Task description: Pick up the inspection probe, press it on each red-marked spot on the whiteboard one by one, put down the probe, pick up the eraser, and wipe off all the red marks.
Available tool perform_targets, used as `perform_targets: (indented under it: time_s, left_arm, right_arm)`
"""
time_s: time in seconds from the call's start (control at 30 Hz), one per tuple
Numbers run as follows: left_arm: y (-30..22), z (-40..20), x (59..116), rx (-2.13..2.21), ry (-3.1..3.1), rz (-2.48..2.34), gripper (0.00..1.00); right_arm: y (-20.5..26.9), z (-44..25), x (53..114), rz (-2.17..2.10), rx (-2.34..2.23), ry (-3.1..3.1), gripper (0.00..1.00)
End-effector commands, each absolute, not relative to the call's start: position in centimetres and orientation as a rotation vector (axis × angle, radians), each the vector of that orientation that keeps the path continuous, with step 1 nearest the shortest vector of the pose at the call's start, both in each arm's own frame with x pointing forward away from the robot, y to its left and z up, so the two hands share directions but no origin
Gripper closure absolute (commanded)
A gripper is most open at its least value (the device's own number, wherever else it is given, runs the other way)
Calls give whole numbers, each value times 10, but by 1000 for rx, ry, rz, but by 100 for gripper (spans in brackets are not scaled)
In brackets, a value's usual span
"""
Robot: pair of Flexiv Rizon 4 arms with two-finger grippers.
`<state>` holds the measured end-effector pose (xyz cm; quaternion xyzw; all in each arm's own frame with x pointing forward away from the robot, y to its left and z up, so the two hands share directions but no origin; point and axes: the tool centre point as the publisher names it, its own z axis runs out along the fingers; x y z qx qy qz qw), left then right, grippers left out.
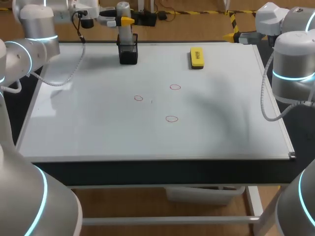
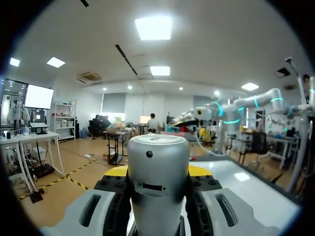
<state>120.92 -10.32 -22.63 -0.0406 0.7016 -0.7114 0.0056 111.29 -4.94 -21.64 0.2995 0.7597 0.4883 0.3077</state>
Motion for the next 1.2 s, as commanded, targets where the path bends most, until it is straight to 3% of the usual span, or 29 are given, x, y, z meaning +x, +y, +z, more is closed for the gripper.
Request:
perform_targets:
  time_s: [0.03,1.2]
  left_arm:
    - [-101,-219,1215,-39,2232,-2272,100]
    - [-72,-163,1194,-41,2137,-2249,100]
  right_arm:
    - [-50,-216,1113,1291,792,2011,0]
    - [-50,-216,1113,1291,792,2011,0]
